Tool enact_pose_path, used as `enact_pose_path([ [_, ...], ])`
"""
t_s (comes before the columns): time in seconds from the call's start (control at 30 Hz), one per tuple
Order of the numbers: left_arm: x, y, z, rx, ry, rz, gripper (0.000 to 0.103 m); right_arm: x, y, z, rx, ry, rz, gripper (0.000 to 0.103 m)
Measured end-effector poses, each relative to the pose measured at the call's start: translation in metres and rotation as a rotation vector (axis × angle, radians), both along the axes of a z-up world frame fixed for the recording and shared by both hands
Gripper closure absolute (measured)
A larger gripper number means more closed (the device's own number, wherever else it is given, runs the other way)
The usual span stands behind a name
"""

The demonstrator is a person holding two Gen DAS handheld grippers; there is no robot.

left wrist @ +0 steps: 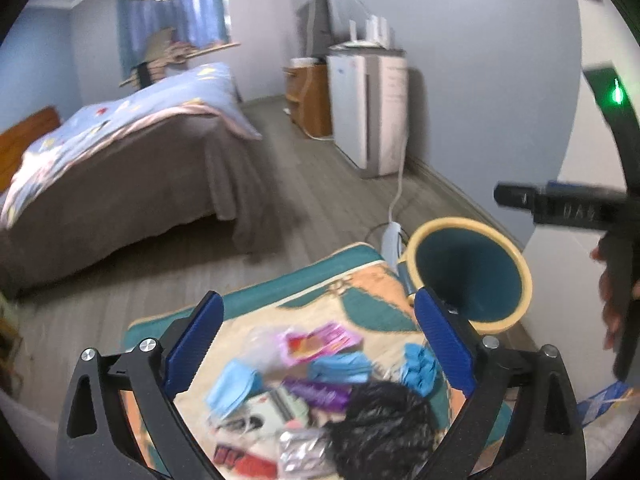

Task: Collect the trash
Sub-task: 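Move both tools back over the trash pile on the cushion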

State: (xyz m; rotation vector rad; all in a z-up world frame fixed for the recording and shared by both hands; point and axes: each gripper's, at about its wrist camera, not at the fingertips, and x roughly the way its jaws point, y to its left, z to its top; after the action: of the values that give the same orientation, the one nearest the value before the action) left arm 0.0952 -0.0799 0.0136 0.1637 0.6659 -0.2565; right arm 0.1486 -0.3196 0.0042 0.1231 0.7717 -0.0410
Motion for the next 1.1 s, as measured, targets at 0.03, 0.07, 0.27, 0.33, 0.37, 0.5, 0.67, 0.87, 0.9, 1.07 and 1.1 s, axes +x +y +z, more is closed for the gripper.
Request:
enact_pose_path([
  [0.03, -0.007, 0.010, 0.003, -0.012, -0.004, 0.016, 0.007, -0.005, 0.010, 0.000, -0.007, 0.003, 0.011, 0.006],
  [0.07, -0.012, 0.018, 0.005, -0.019, -0.007, 0.028, 0.007, -0.008, 0.016, 0.000, -0.009, 0.006, 0.021, 0.006],
  [0.27, -0.050, 0.062, 0.010, -0.040, -0.029, 0.113, 0.006, -0.028, 0.056, -0.005, -0.016, 0.032, 0.081, 0.006],
  [0.33, -0.057, 0.072, 0.009, -0.037, -0.038, 0.135, 0.006, -0.032, 0.067, -0.011, -0.006, 0.055, 0.101, 0.006],
  [0.37, -0.060, 0.076, 0.008, -0.024, -0.045, 0.148, 0.006, -0.034, 0.072, -0.014, -0.003, 0.064, 0.105, 0.006],
  [0.5, -0.068, 0.092, -0.004, -0.040, -0.035, 0.182, 0.006, -0.042, 0.083, -0.029, -0.002, 0.107, 0.097, 0.006],
  [0.67, -0.064, 0.110, -0.031, -0.052, 0.038, 0.233, 0.006, -0.050, 0.095, -0.057, 0.000, 0.185, 0.098, 0.006],
  [0.87, -0.056, 0.121, -0.053, -0.014, 0.096, 0.271, 0.006, -0.047, 0.107, -0.093, -0.061, 0.279, 0.093, 0.006],
  [0.9, -0.055, 0.122, -0.055, -0.013, 0.101, 0.274, 0.006, -0.045, 0.108, -0.099, -0.058, 0.296, 0.090, 0.006],
  [1.07, -0.038, 0.126, -0.077, 0.036, 0.162, 0.303, 0.006, -0.039, 0.114, -0.122, -0.069, 0.351, 0.095, 0.006],
  [1.1, -0.036, 0.126, -0.080, 0.042, 0.171, 0.306, 0.006, -0.038, 0.114, -0.124, -0.072, 0.352, 0.094, 0.006],
])
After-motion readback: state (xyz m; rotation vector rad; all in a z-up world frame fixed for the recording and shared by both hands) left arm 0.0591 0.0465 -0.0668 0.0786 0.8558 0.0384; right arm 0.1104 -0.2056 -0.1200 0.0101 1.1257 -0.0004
